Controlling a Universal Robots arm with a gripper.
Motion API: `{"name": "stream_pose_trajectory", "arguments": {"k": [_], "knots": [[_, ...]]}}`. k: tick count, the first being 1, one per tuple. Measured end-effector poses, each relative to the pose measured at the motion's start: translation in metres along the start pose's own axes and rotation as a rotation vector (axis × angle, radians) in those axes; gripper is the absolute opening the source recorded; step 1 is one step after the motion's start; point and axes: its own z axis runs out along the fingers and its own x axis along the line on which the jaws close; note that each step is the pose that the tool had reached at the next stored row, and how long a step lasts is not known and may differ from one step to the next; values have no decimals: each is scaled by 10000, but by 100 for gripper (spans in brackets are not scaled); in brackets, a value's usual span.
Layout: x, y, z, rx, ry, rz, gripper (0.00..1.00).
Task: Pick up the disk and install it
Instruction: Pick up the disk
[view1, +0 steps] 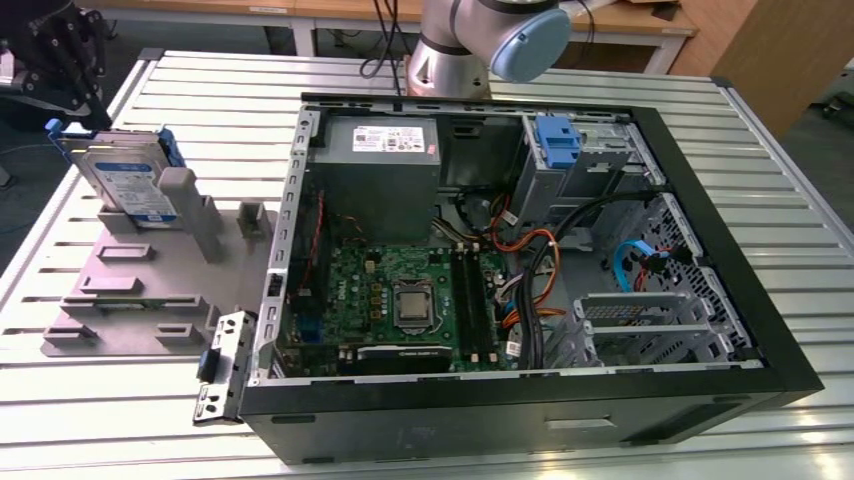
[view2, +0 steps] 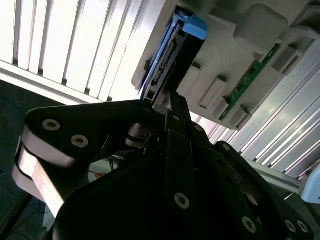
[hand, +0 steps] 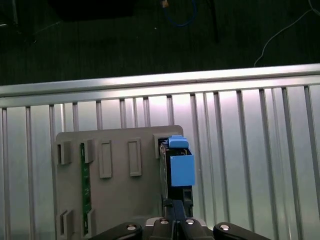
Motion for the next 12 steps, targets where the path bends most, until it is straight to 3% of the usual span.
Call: {"name": "stream_pose_trajectory", "arguments": {"k": [4,7,12], "knots": [[-25,2,28,50,-3,-45,11],[-30,1,53,152,-9,-101,11],[-52,3,89,236,-16,-153,11]]}}
